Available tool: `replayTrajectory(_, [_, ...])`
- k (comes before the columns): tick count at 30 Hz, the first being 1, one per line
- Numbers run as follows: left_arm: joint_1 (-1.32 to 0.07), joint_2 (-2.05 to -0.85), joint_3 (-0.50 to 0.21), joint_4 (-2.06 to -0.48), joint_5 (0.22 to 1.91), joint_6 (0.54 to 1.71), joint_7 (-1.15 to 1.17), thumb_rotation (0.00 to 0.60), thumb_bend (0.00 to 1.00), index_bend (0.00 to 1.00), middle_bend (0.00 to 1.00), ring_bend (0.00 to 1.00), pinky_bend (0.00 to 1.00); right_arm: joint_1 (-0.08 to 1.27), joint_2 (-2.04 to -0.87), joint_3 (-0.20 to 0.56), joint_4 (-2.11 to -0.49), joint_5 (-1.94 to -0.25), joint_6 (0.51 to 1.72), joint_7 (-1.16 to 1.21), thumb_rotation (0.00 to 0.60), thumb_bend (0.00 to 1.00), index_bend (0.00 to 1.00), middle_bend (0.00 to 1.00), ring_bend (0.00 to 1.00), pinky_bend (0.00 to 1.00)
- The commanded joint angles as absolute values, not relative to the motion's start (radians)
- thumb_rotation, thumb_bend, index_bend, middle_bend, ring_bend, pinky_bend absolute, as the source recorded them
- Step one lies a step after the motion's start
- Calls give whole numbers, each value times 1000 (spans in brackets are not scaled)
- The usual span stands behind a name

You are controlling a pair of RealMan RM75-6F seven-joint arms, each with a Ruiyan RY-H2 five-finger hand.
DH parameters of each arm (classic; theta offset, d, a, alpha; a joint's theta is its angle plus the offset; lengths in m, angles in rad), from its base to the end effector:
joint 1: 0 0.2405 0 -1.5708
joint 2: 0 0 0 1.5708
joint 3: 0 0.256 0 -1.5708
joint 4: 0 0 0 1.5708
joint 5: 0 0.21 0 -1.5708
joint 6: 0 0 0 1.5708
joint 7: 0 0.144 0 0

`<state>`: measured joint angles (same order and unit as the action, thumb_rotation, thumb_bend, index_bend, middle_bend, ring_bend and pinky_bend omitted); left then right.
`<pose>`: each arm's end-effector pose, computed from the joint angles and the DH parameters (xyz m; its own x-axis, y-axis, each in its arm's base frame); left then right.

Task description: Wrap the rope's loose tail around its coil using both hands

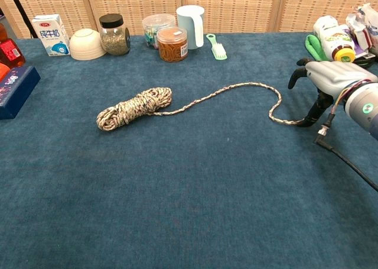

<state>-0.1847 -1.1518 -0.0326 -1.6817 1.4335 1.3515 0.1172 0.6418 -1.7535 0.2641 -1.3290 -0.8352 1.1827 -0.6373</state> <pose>-0.2910 0.2039 0.1248 0.4089 0.1252 0.9039 0.9126 -0.0578 -0.4048 -0.1967 -0.3428 -0.0314 0.4614 -0.1912 0.8663 -0.8802 0.0235 0.4740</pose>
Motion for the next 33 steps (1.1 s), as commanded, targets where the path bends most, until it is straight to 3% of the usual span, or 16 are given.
replayTrajectory(1, [-184,-1152,-33,-1682,1433,1353,117,600,284,0,0,0,22,641,-1751,261,-1289,-858,1184,-622,600,0,278,0,0,0])
replayTrajectory(8, [-184,-1152,-32,-1683,1435,1352,117,600,284,0,0,0,22,643,-1751,272,-1242,-873,1176,-595,600,0,277,0,0,0])
replayTrajectory(24, [-182,-1148,-31,-1686,1437,1355,113,600,285,0,0,0,22,619,-1678,266,-1403,-801,1148,-635,600,0,253,0,0,0])
replayTrajectory(33, [-184,-1150,-32,-1686,1434,1351,114,600,284,0,0,0,22,603,-1663,253,-1450,-768,1131,-616,600,0,304,0,0,0])
